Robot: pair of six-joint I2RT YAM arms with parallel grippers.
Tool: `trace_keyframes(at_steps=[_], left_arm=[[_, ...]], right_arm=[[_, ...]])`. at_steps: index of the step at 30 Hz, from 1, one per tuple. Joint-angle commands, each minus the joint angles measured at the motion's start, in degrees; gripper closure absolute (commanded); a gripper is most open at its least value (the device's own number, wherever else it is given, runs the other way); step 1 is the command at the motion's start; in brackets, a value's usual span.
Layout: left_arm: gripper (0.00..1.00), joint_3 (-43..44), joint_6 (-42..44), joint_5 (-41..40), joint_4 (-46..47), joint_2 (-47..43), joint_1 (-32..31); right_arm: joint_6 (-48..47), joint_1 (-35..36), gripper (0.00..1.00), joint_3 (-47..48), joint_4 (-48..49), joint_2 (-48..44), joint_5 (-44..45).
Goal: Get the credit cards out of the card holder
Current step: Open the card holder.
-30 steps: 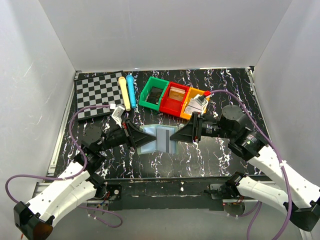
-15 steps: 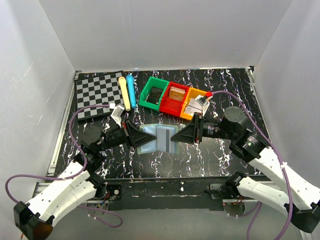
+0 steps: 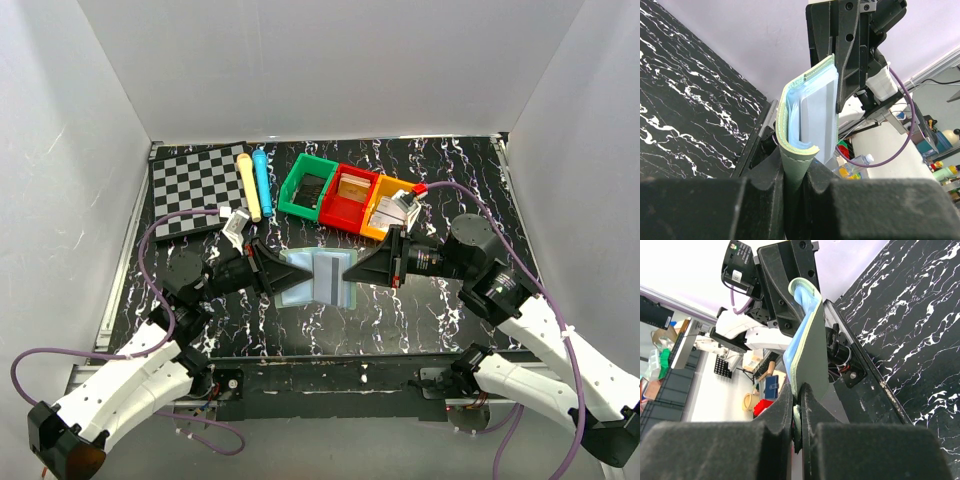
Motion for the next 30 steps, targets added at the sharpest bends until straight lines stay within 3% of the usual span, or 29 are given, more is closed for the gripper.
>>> trace_keyframes(at_steps=[1, 3, 4, 5, 6, 7, 10, 16, 21, 24, 27, 29, 30], left_arm=[[1.00, -0.8, -0.5, -1.2, 2.2, 0.9, -0.2], [0.96, -0.8, -0.6, -1.2, 2.2, 1.4, -0.2], [0.86, -0.8, -0.8, -1.2, 2.3, 1.8, -0.2], [0.67, -0.6, -0.8, -1.2, 2.2, 2.0, -0.1], [0.53, -0.6, -0.8, -1.3, 2.0, 2.5, -0.2], [0.44, -0.1, -0.8, -1.4, 1.4, 2.9, -0.2], [0.28, 0.8, -0.6, -2.1, -0.3, 4.3, -0.2], [0.22, 1.9, -0.6, -3.3, -1.7, 5.4, -0.1], [0.29, 1.4, -0.1, -4.1, -2.6, 5.9, -0.2], [0.29, 0.8, -0.3, -4.3, -2.3, 6.6, -0.2], [0.21, 1.3, -0.4, -5.2, -2.9, 7.5, -0.2], [0.04, 2.1, -1.7, -6.9, -4.3, 7.8, -0.2], [0.02, 2.6, -2.2, -7.7, -4.5, 8.1, -0.2]], right_arm=[[0.4, -0.1, 0.99, 0.2, 3.2, -0.7, -1.7], [0.3, -0.1, 0.99, 0.4, 2.7, -0.6, -1.7], [0.0, -0.1, 0.99, 0.7, 2.1, -0.6, -1.6], [-0.4, -0.1, 0.99, 1.1, 1.1, -0.5, -1.3], [-1.1, -0.1, 0.99, 1.7, -0.3, -0.4, -0.9], [-2.1, -0.1, 0.99, 2.5, -2.5, -0.2, -0.1], [-5.5, -0.1, 0.99, 5.2, -8.3, 0.2, 2.0], [-9.8, -0.1, 0.99, 9.6, -17.6, 1.7, 6.7], [-10.9, -0.1, 0.99, 10.7, -18.8, 1.1, 7.2], [-10.4, -0.1, 0.99, 11.0, -18.5, 1.3, 6.9], [-12.2, -0.1, 0.99, 14.1, -23.9, 2.6, 9.5], [-13.9, 0.0, 0.99, 16.7, -28.8, 4.2, 11.6], [-14.2, 0.0, 0.99, 17.5, -30.4, 4.8, 12.6]])
